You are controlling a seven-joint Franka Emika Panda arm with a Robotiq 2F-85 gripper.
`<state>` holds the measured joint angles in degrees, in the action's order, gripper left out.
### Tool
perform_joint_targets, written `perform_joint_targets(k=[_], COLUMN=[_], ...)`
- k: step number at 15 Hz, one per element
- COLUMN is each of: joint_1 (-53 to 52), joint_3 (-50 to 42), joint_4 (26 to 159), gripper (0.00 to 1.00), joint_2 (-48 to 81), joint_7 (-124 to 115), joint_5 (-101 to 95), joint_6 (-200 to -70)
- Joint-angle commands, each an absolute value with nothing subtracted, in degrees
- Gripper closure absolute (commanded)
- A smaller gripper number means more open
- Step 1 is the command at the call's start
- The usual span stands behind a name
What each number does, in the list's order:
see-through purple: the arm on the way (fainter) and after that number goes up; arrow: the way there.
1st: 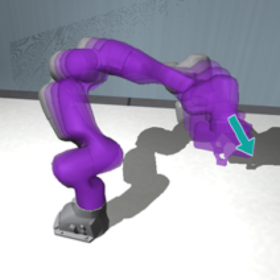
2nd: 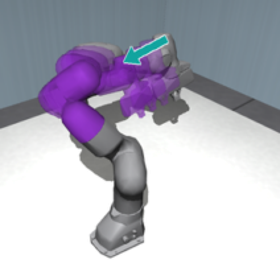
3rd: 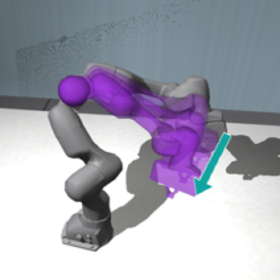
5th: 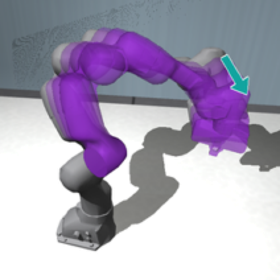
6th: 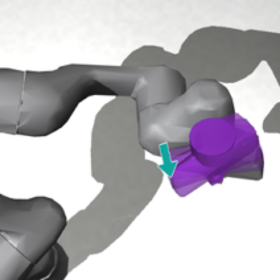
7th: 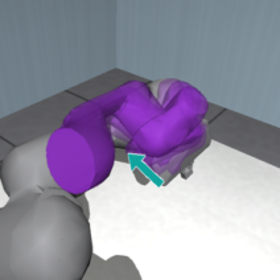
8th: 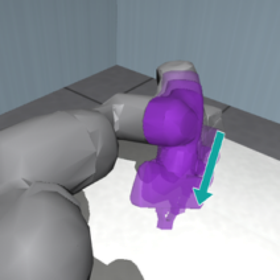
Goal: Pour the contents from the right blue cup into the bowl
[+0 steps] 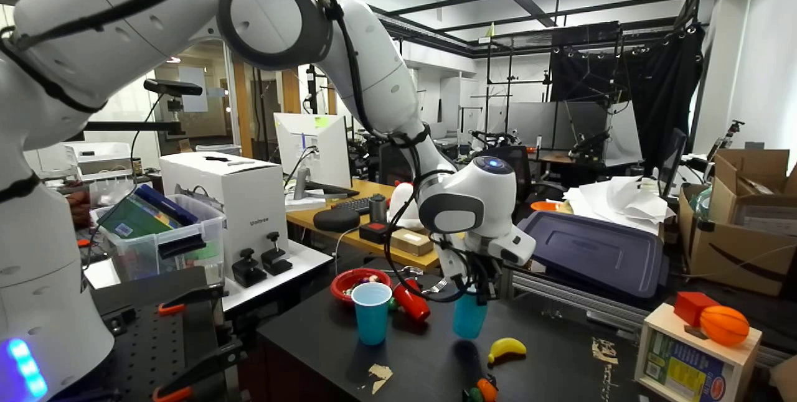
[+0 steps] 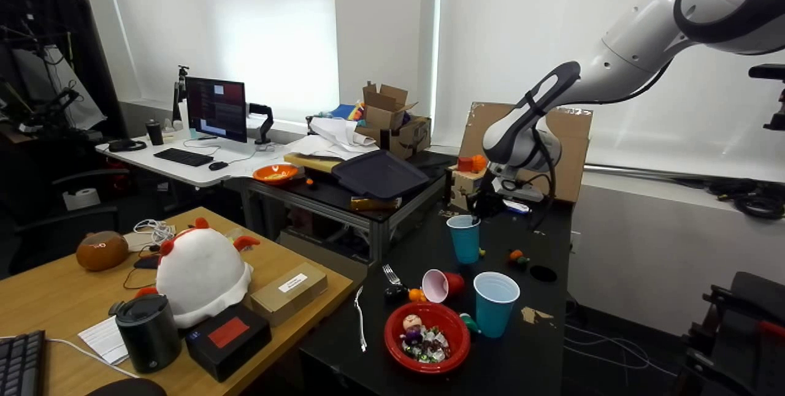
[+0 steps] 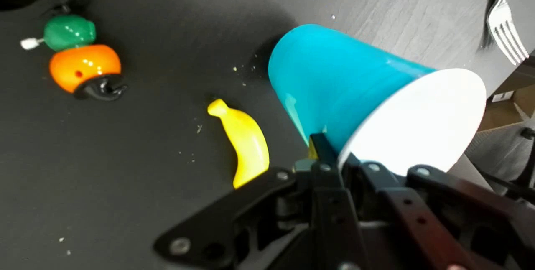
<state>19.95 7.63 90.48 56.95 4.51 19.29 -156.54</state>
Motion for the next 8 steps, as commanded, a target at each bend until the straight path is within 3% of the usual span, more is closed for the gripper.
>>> perform_joint_targets(k=[1, 8], joint_1=[21.0, 21.81], joint_3=[9.94, 13.08], joint_4=[91.75, 91.69], gripper=[0.99, 0.99], joint_2=[56.18, 57.84], joint_7=[7.35, 7.25], joint_5=[19.78, 19.19], joint_6=[-162.55, -166.95])
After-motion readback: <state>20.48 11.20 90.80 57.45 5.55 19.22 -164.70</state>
